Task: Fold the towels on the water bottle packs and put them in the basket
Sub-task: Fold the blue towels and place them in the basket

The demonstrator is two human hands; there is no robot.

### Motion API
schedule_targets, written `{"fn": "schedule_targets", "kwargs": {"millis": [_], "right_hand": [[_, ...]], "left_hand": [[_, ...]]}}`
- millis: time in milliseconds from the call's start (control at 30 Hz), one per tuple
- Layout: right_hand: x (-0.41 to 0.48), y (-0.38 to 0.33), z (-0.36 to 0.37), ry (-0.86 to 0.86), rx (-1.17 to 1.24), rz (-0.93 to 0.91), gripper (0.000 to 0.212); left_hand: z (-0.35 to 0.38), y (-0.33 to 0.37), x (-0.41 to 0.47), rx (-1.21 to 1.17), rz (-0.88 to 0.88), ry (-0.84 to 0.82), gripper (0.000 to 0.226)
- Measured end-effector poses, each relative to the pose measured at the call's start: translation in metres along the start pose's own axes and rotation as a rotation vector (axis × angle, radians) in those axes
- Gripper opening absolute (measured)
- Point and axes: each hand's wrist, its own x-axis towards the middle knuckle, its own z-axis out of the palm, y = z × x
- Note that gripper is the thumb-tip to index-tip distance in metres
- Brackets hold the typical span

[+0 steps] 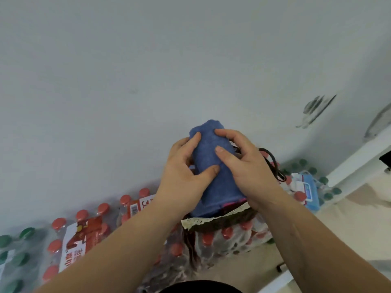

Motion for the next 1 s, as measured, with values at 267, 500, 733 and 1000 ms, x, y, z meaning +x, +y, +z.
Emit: {"fn": "schedule_targets", "kwargs": {"millis": [267, 500, 733, 1000], "right_hand": [[0.023, 0.058, -0.071, 0.113, -0.315, 0.04, 0.032], [0.039, 0.073, -0.083, -0.002, -0.467, 0.036, 0.034], [0.059, 0.097, -0.036, -0.161, -0.491, 0.02, 0.039], [0.052, 0.125, -0.03, -0.231, -1.249, -0.119, 0.046]], "left_hand": [[0.032, -0.047, 0.025, 0.813, 0.033, -0.246, 0.071], [0.031, -0.087, 0.018, 1.389, -0.157, -0.43, 0.085], [0.031, -0.088, 0.016, 1.469, -0.191, -0.46, 0.082], [0.032, -0.091, 0.014, 1.4, -0.197, -0.496, 0.078]]}}
